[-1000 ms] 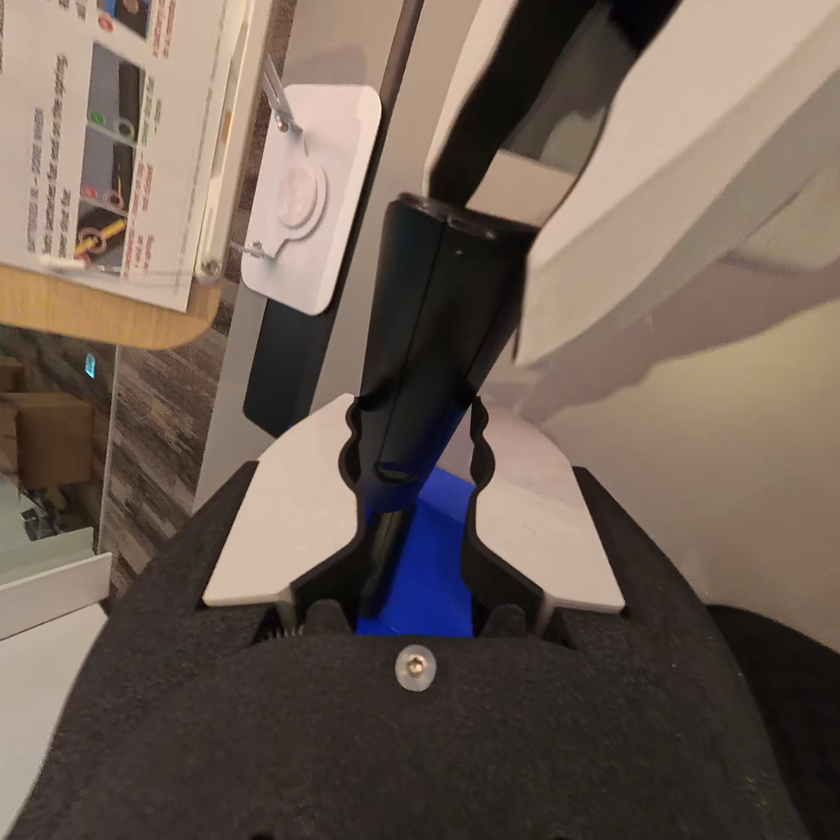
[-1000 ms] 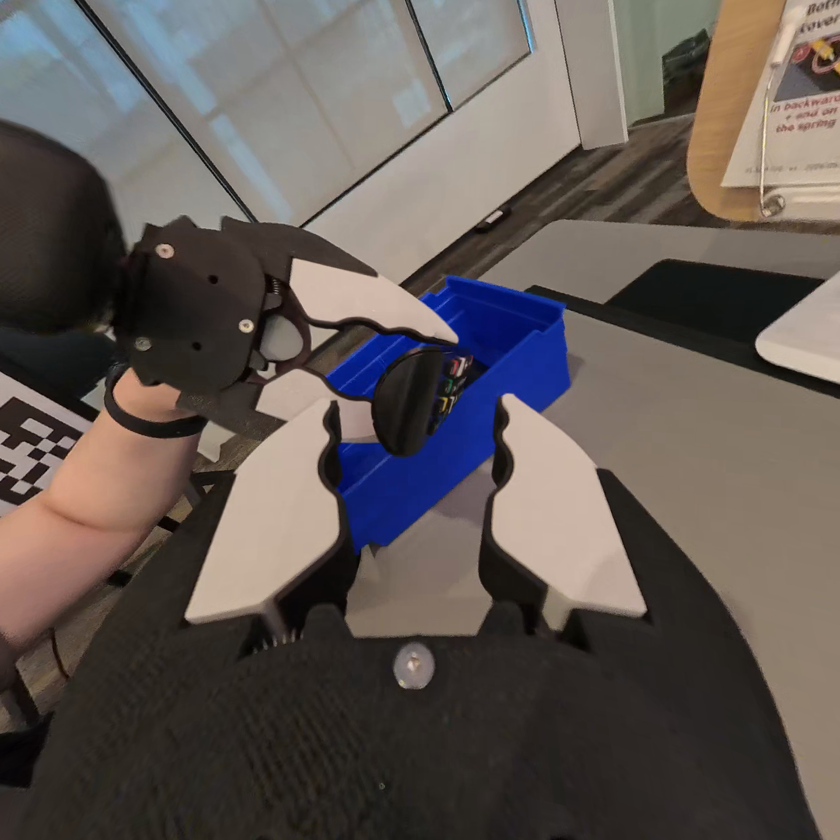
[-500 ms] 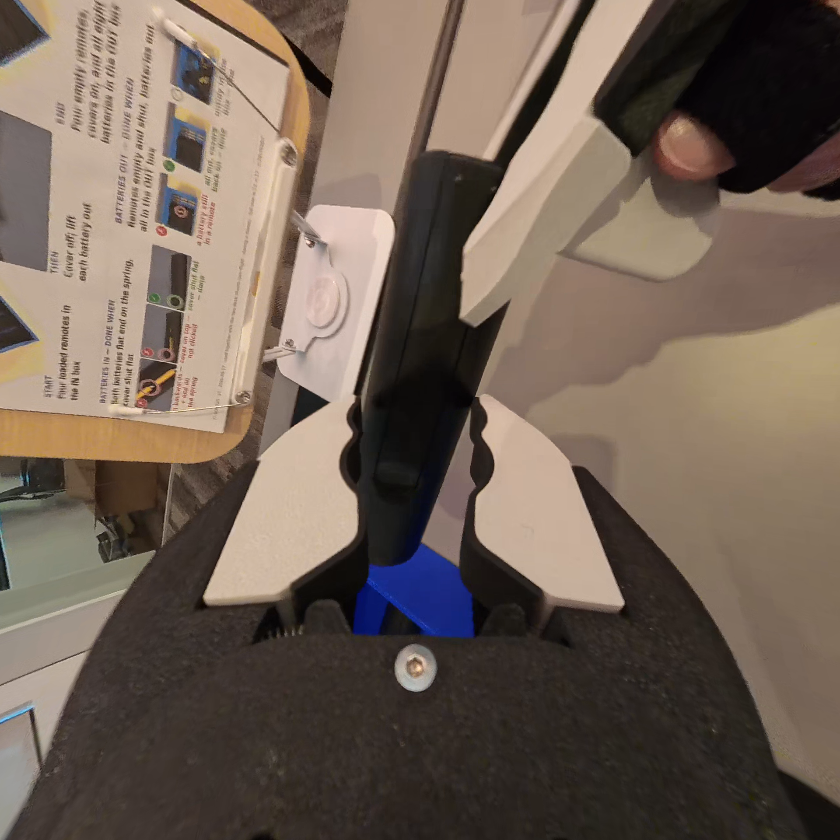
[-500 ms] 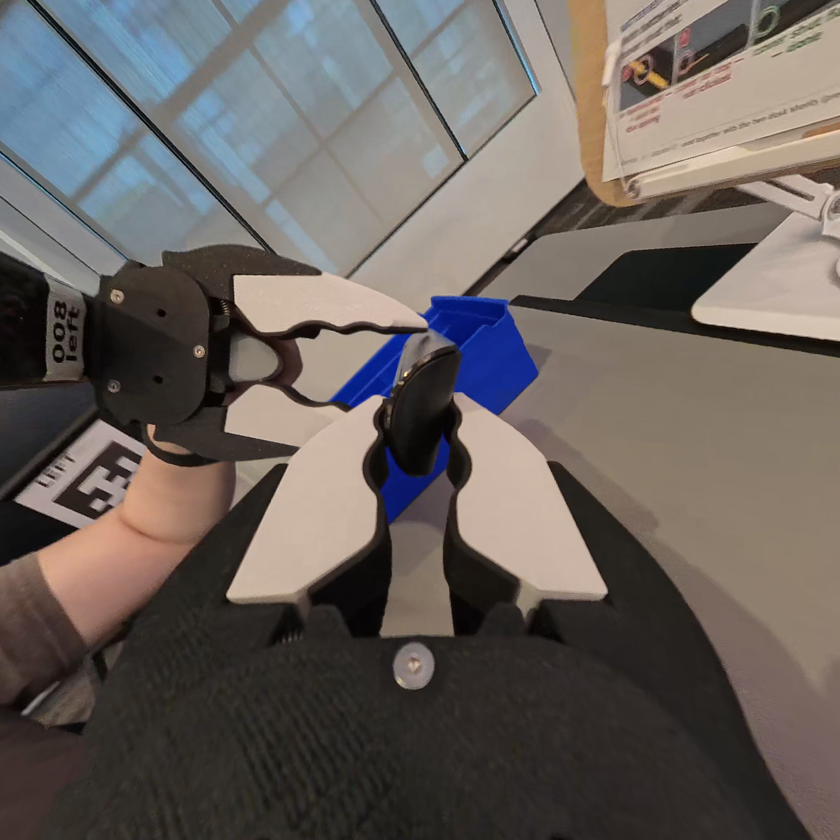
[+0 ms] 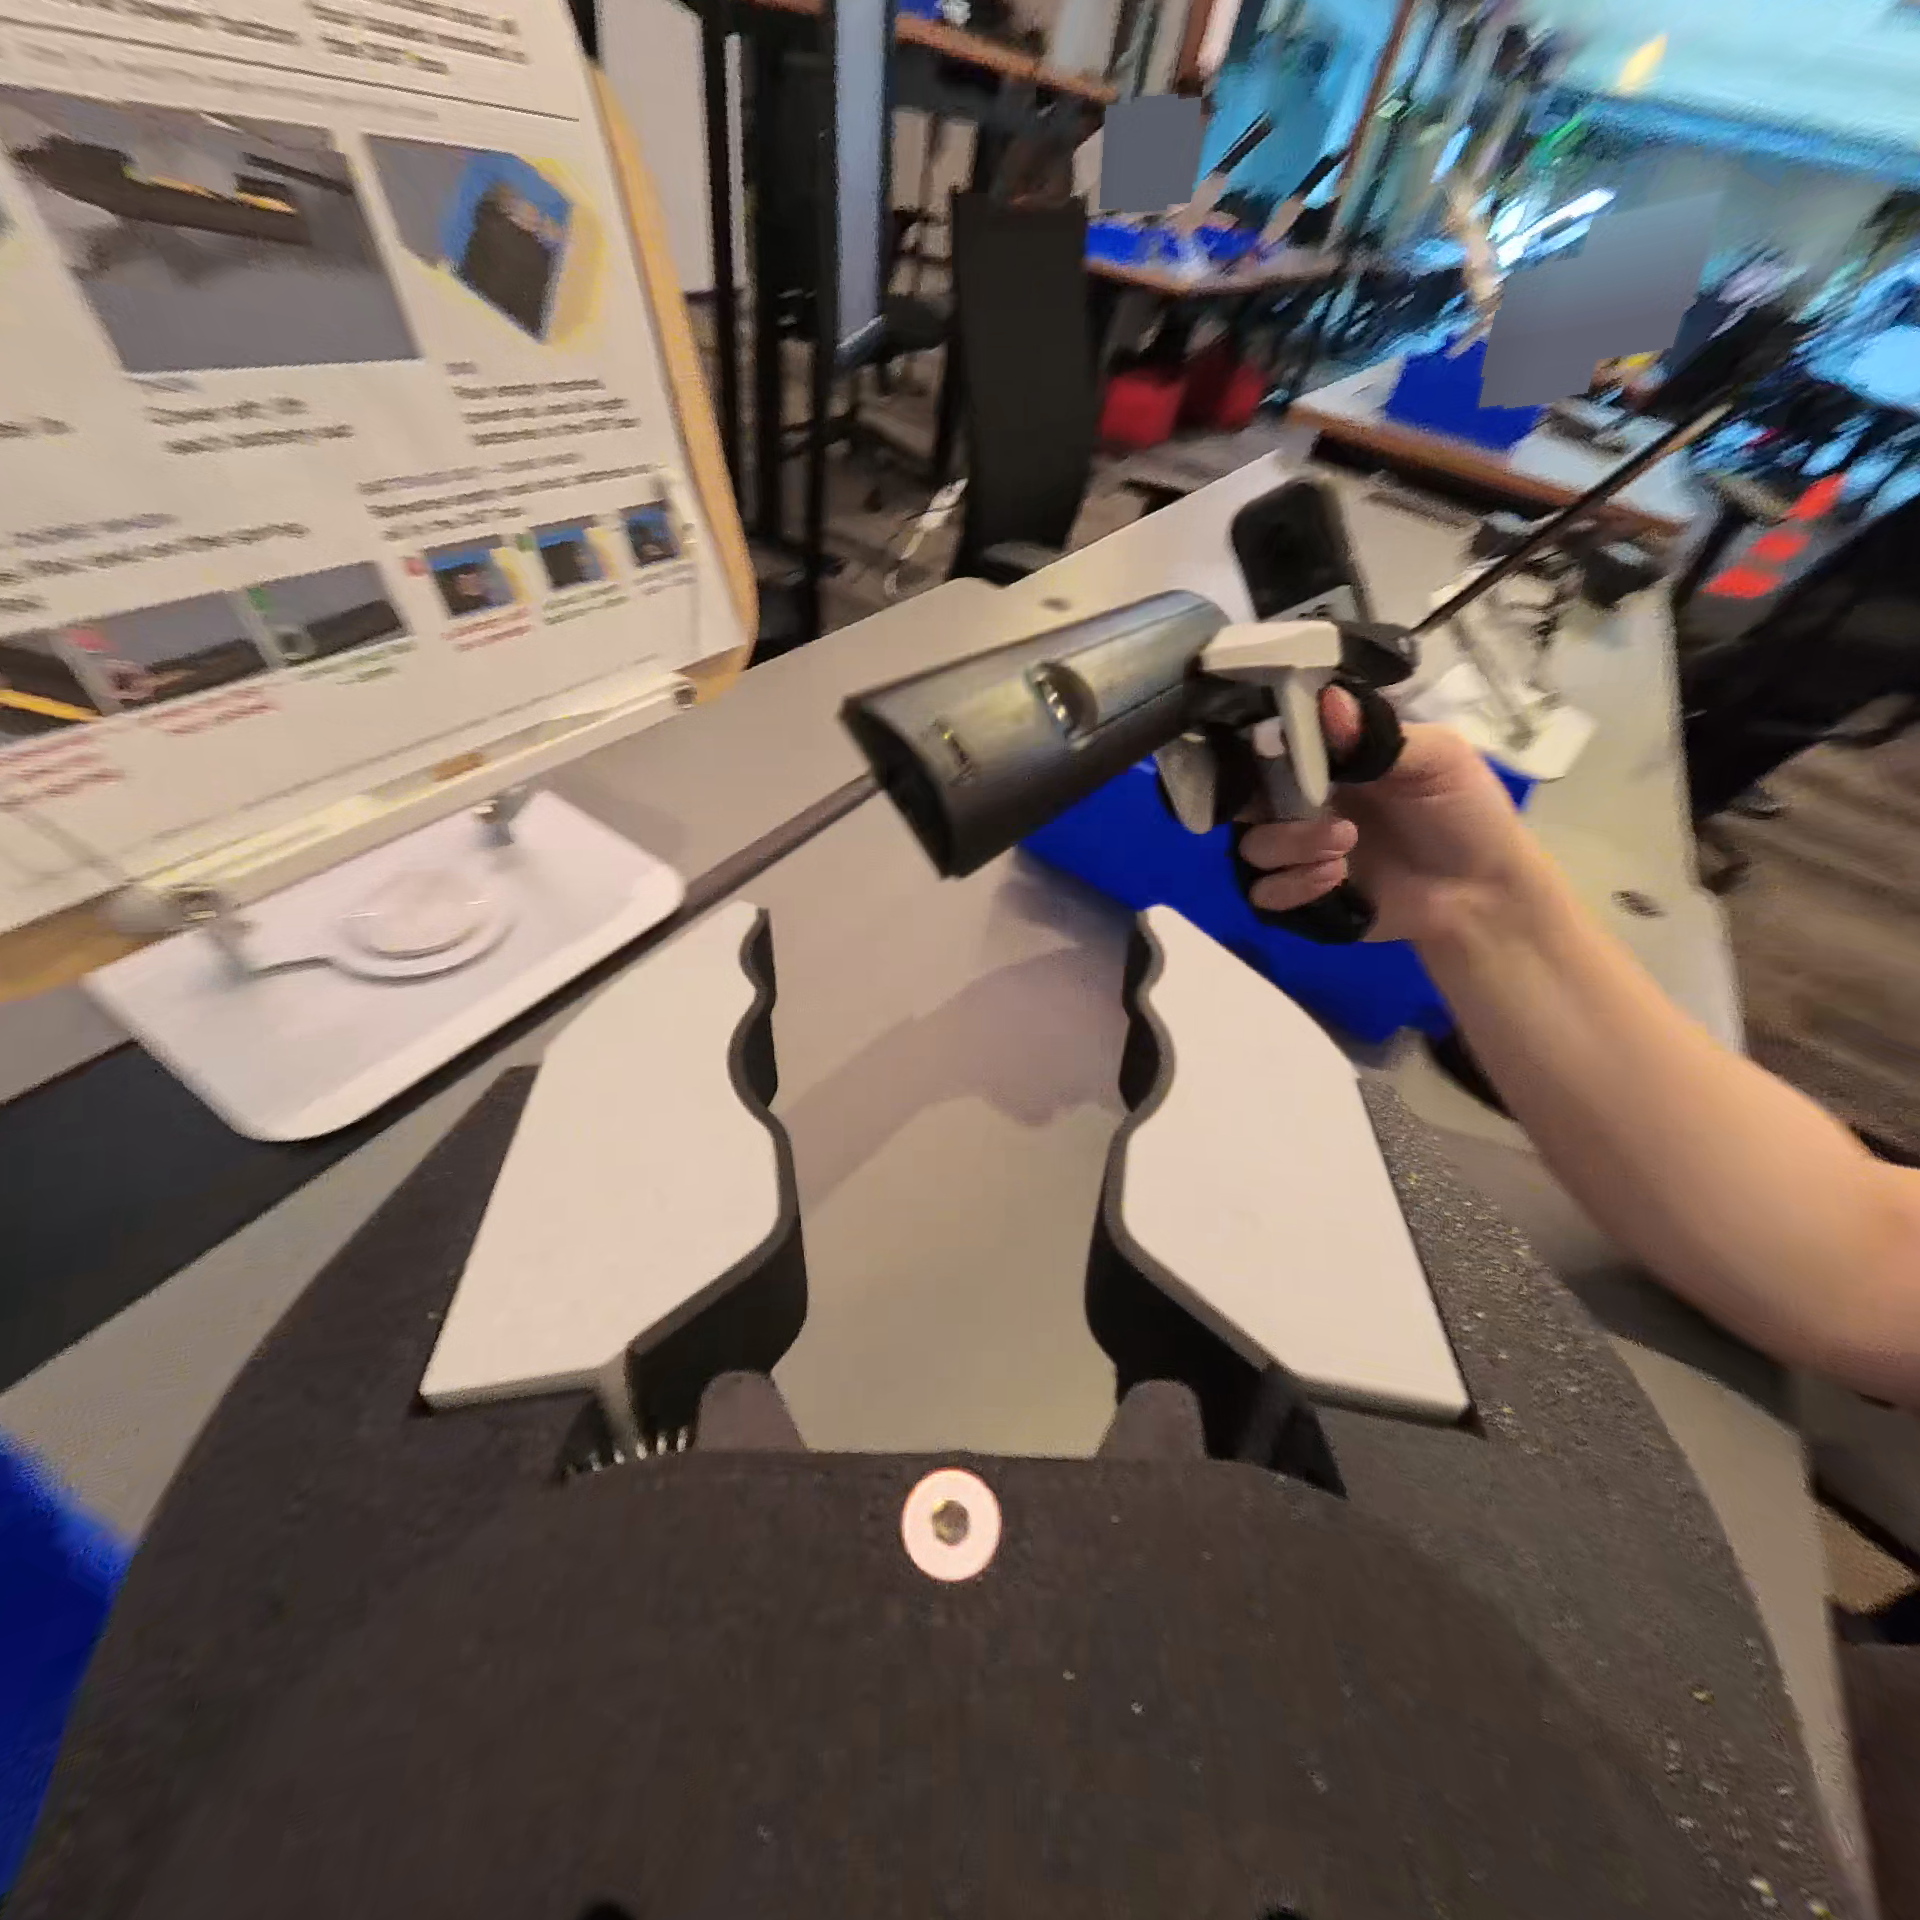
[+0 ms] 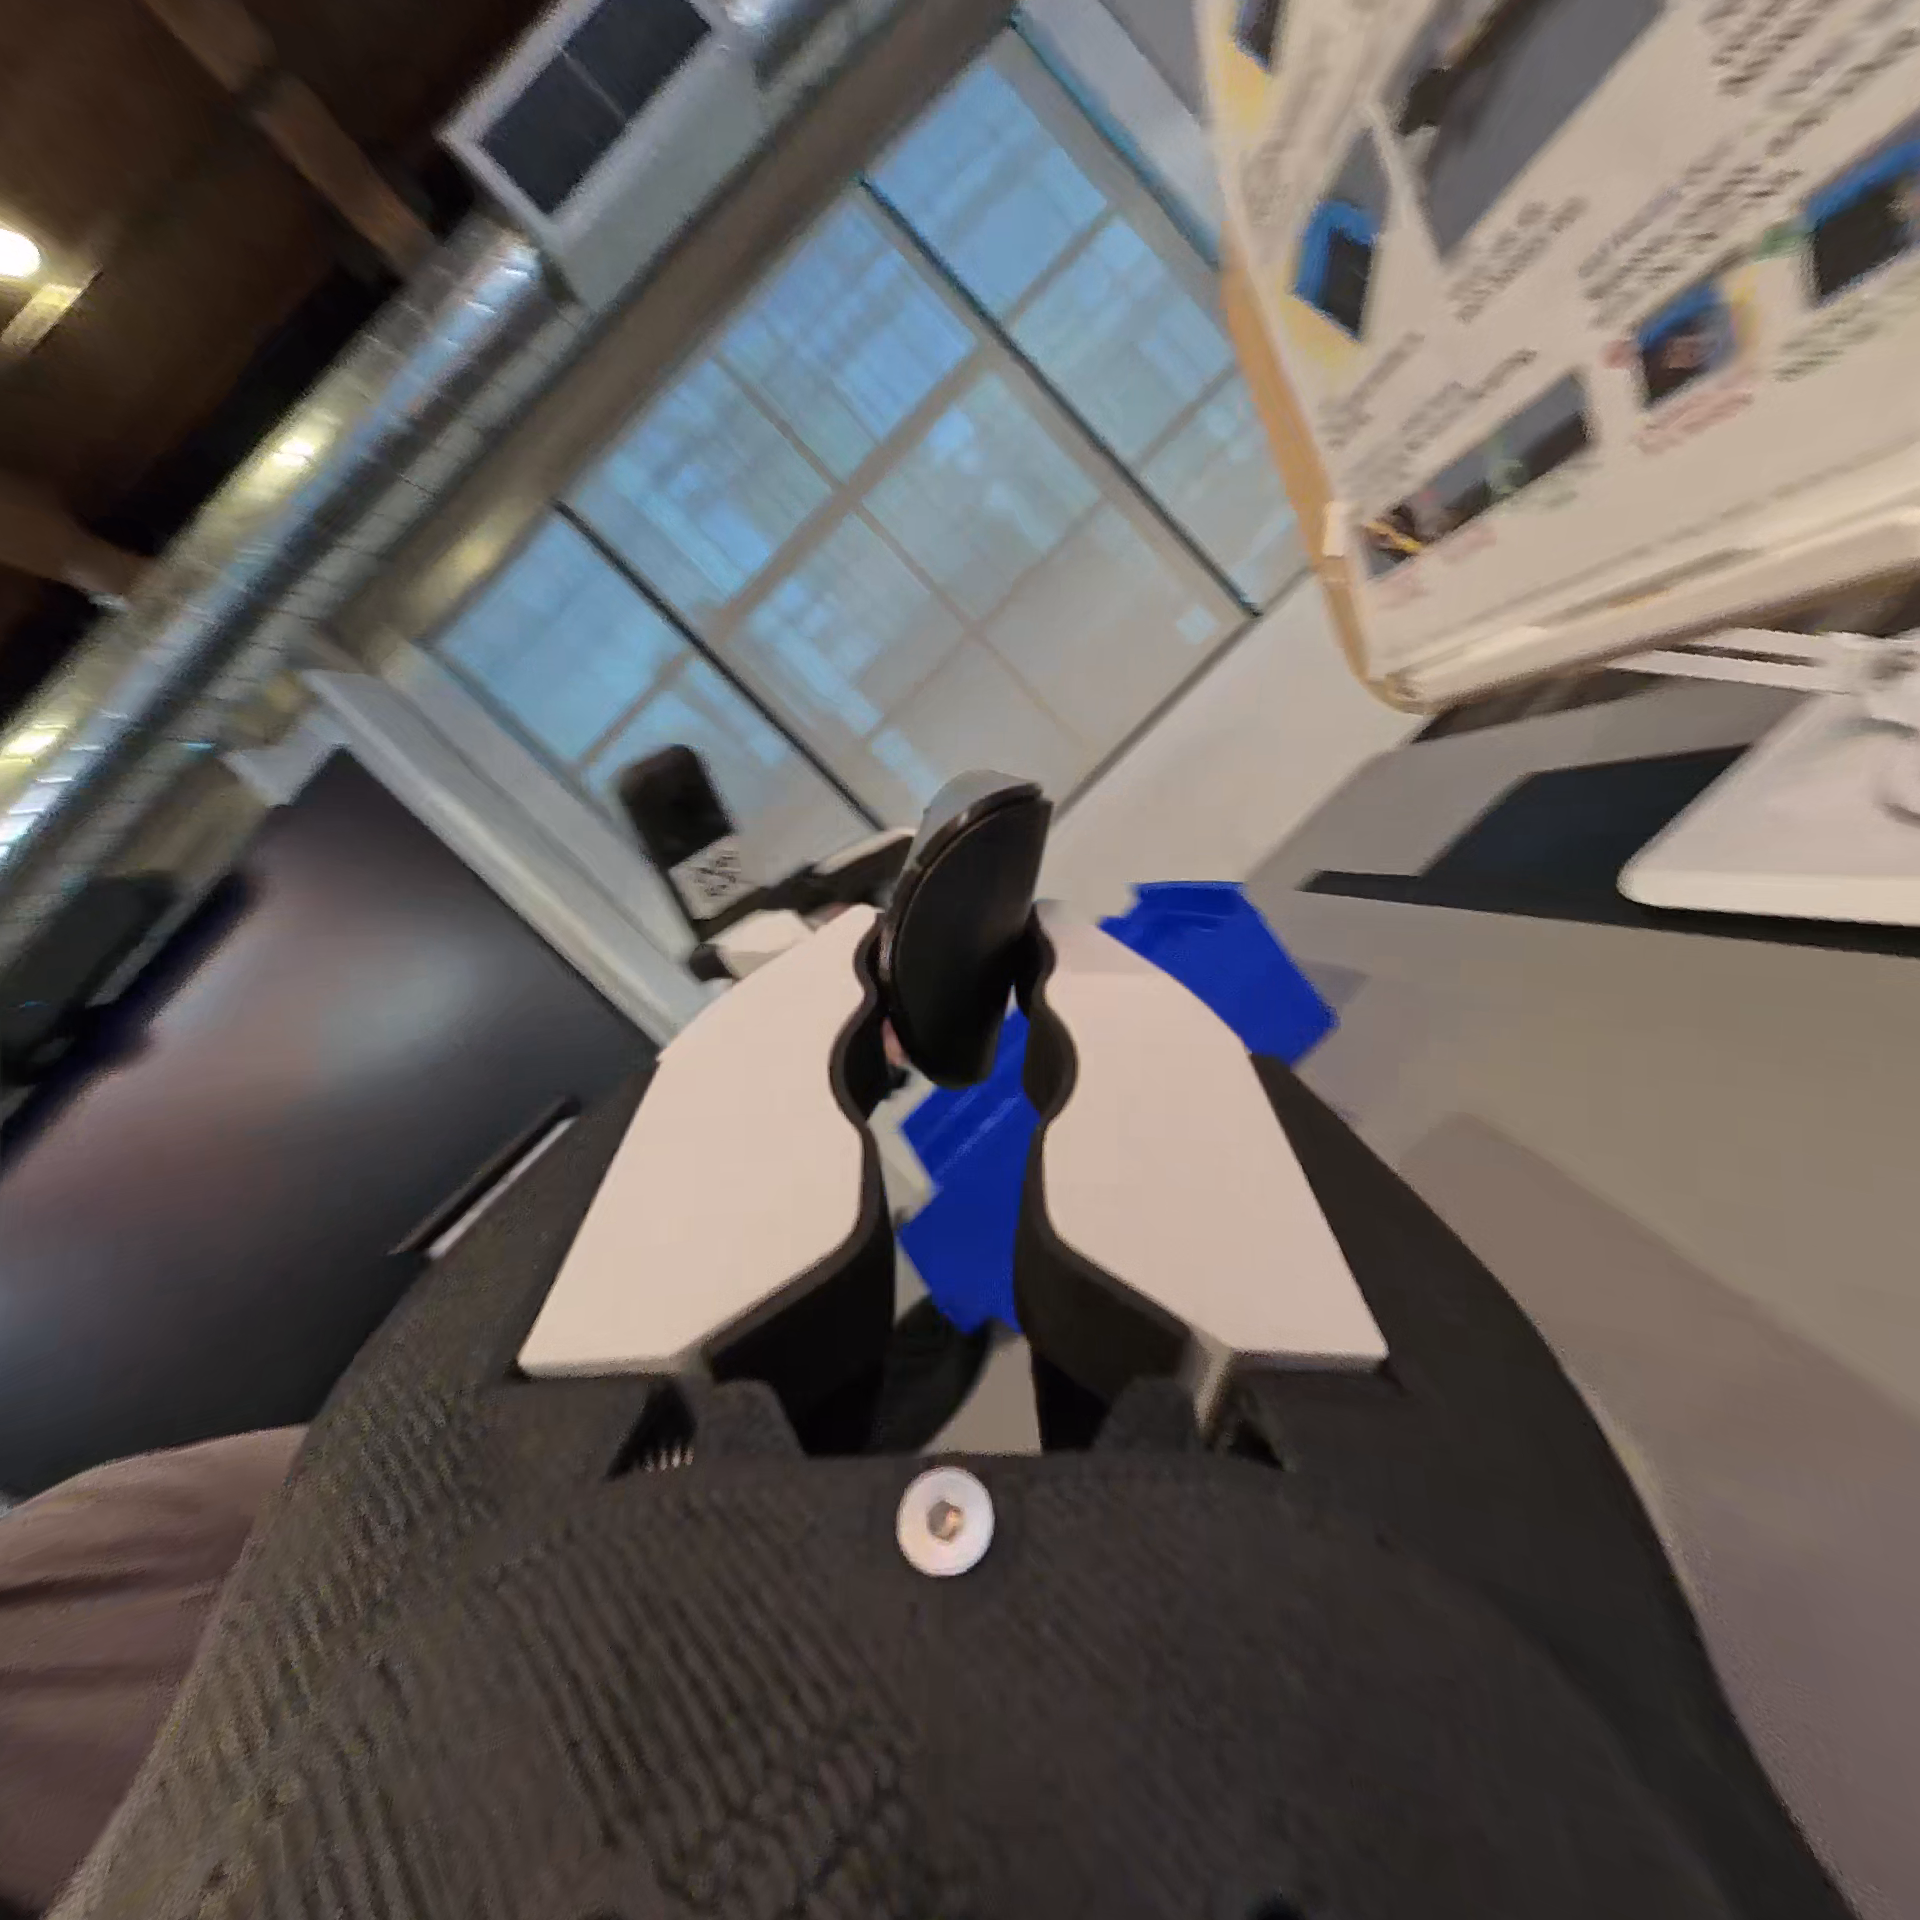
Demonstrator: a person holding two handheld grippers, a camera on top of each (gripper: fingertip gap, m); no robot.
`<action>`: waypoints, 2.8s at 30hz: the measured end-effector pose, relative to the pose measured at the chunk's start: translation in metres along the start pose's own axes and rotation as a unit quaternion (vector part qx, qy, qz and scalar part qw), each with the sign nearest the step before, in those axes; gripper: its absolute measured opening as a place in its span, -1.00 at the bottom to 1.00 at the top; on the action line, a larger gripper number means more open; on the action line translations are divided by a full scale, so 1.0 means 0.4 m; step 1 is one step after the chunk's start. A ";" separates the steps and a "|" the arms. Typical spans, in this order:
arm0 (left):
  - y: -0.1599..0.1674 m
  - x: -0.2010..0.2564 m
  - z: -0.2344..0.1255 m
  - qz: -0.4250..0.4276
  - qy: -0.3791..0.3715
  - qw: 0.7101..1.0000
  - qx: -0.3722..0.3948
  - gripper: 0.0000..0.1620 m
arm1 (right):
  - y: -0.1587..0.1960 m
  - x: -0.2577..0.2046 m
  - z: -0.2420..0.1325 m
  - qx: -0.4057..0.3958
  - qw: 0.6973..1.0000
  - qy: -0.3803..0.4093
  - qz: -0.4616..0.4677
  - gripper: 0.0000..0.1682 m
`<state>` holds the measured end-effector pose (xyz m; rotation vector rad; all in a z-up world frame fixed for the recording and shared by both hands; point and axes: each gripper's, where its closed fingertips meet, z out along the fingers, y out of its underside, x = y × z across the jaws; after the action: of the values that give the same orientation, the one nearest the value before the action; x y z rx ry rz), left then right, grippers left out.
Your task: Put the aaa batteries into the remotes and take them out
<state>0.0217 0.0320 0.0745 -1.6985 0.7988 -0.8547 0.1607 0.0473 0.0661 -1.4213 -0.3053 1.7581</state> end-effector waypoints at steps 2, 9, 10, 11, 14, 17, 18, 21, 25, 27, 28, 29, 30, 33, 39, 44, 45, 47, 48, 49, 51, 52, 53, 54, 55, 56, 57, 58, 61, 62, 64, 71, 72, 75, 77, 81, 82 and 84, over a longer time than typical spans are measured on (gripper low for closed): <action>0.000 0.032 0.016 -0.015 0.037 0.999 0.022 -0.11 | -0.006 -0.045 0.005 -0.001 0.999 -0.038 0.001 -0.71; -0.040 0.158 0.040 -0.013 0.155 0.986 0.064 -0.18 | 0.023 -0.111 0.034 -0.039 0.996 -0.080 -0.015 -0.72; -0.039 0.161 0.043 -0.015 0.162 0.985 0.064 -0.22 | 0.029 -0.114 0.037 -0.045 0.995 -0.085 -0.016 -0.71; -0.035 0.163 0.044 -0.013 0.170 0.984 0.061 -0.30 | 0.033 -0.114 0.039 -0.050 0.995 -0.087 -0.017 -0.71; -0.012 0.158 0.051 -0.011 0.177 0.983 0.046 -0.50 | 0.045 -0.112 0.044 -0.062 0.994 -0.087 -0.021 -0.72; 0.004 0.138 0.052 -0.013 0.173 0.984 0.045 -0.66 | 0.053 -0.103 0.051 -0.069 0.994 -0.080 -0.022 -0.72; 0.008 0.135 0.052 -0.012 0.175 0.983 0.046 -0.66 | 0.055 -0.099 0.053 -0.070 0.994 -0.078 -0.024 -0.72; 0.018 0.124 0.050 -0.014 0.180 0.982 0.048 -0.68 | 0.063 -0.088 0.058 -0.076 0.994 -0.077 -0.031 -0.71; 0.019 0.111 0.056 -0.062 0.194 0.976 0.074 -0.71 | 0.055 -0.073 0.067 -0.053 0.995 -0.071 -0.041 -0.71; 0.018 0.106 0.057 -0.094 0.203 0.970 0.094 -0.73 | 0.051 -0.067 0.069 -0.044 0.996 -0.066 -0.034 -0.67; 0.017 0.103 0.057 -0.106 0.206 0.967 0.105 -0.75 | 0.053 -0.062 0.070 -0.045 0.997 -0.056 -0.032 -0.60; 0.022 0.098 0.058 -0.114 0.206 0.966 0.104 -0.75 | 0.056 -0.053 0.071 -0.048 0.997 -0.041 -0.033 -0.54; 0.025 0.094 0.059 -0.119 0.205 0.966 0.102 -0.75 | 0.058 -0.042 0.072 -0.051 0.998 -0.021 -0.036 -0.50; 0.032 0.087 0.066 -0.115 0.192 0.970 0.095 -0.76 | 0.074 -0.022 0.075 -0.073 0.996 0.027 -0.050 -0.56; 0.031 0.137 0.065 -0.114 0.229 0.963 0.088 -0.76 | 0.106 -0.046 0.077 -0.106 0.994 -0.019 -0.019 -0.97; 0.037 0.137 0.071 -0.116 0.226 0.963 0.086 -0.77 | 0.094 -0.043 0.066 -0.100 0.992 -0.035 -0.072 -0.91; 0.034 0.127 0.070 -0.123 0.220 0.963 0.093 -0.77 | 0.084 -0.037 0.062 -0.089 0.993 -0.032 -0.072 -0.77; 0.024 0.107 0.059 -0.133 0.213 0.962 0.108 -0.76 | 0.064 -0.028 0.053 -0.066 0.995 -0.030 -0.071 -0.55; 0.014 0.093 0.050 -0.138 0.205 0.961 0.120 -0.76 | 0.057 -0.028 0.051 -0.054 0.996 -0.035 -0.069 -0.51; 0.003 0.080 0.038 -0.141 0.198 0.960 0.136 -0.76 | 0.054 -0.028 0.053 -0.046 0.996 -0.039 -0.064 -0.41; -0.014 0.064 0.016 -0.144 0.192 0.959 0.155 -0.77 | 0.069 -0.028 0.068 -0.051 0.996 -0.047 -0.050 -0.31; -0.021 0.055 0.009 -0.144 0.182 0.959 0.164 -0.76 | 0.084 -0.033 0.080 -0.061 0.996 -0.057 -0.041 -0.30; -0.025 0.051 0.004 -0.137 0.175 0.960 0.171 -0.76 | 0.100 -0.039 0.095 -0.072 0.995 -0.066 -0.030 -0.30; -0.027 0.050 0.003 -0.132 0.170 0.961 0.172 -0.76 | 0.115 -0.047 0.109 -0.080 0.994 -0.076 -0.021 -0.30; -0.028 0.051 0.004 -0.129 0.166 0.962 0.173 -0.76 | 0.128 -0.052 0.123 -0.085 0.993 -0.083 -0.011 -0.30; -0.026 0.058 0.006 -0.123 0.170 0.963 0.170 -0.76 | 0.136 -0.054 0.135 -0.086 0.993 -0.085 -0.003 -0.30; -0.023 0.069 0.010 -0.115 0.179 0.963 0.163 -0.76 | 0.137 -0.057 0.142 -0.083 0.993 -0.089 0.002 -0.32; -0.024 0.082 0.011 -0.110 0.192 0.962 0.160 -0.76 | 0.138 -0.062 0.143 -0.083 0.992 -0.096 0.003 -0.58; -0.022 0.098 0.011 -0.070 0.193 0.966 0.154 -0.76 | 0.142 -0.073 0.130 -0.102 0.989 -0.104 -0.006 -0.69; -0.017 0.106 0.012 -0.049 0.196 0.969 0.142 -0.75 | 0.143 -0.078 0.124 -0.109 0.988 -0.105 -0.017 -0.69; -0.008 0.124 0.010 -0.020 0.202 0.972 0.121 -0.66 | 0.144 -0.087 0.114 -0.126 0.986 -0.098 -0.043 -0.68; 0.016 0.161 0.014 0.056 0.197 0.976 0.079 -0.46 | 0.160 -0.124 0.100 -0.177 0.975 -0.086 -0.106 -0.69; 0.021 0.165 0.016 0.064 0.198 0.975 0.073 -0.47 | 0.163 -0.125 0.102 -0.180 0.974 -0.079 -0.115 -0.69; 0.031 0.171 0.019 0.079 0.194 0.976 0.058 -0.46 | 0.155 -0.136 0.107 -0.169 0.976 -0.078 -0.116 -0.69; 0.030 0.177 0.018 0.077 0.200 0.975 0.056 -0.46 | 0.150 -0.140 0.109 -0.159 0.977 -0.082 -0.113 -0.69; 0.040 0.177 0.027 0.085 0.192 0.977 0.044 -0.46 | 0.142 -0.153 0.127 -0.127 0.982 -0.097 -0.099 -0.69; 0.045 0.176 0.032 0.086 0.188 0.978 0.036 -0.45 | 0.147 -0.155 0.133 -0.128 0.982 -0.100 -0.099 -0.69; 0.033 0.177 0.035 0.084 0.181 0.978 0.053 -0.46 | 0.162 -0.150 0.141 -0.139 0.980 -0.095 -0.109 -0.68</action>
<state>0.0695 -0.0236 0.0702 -1.3758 1.1042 -1.0851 0.0820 -0.0194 0.0845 -1.3505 -0.8066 1.7190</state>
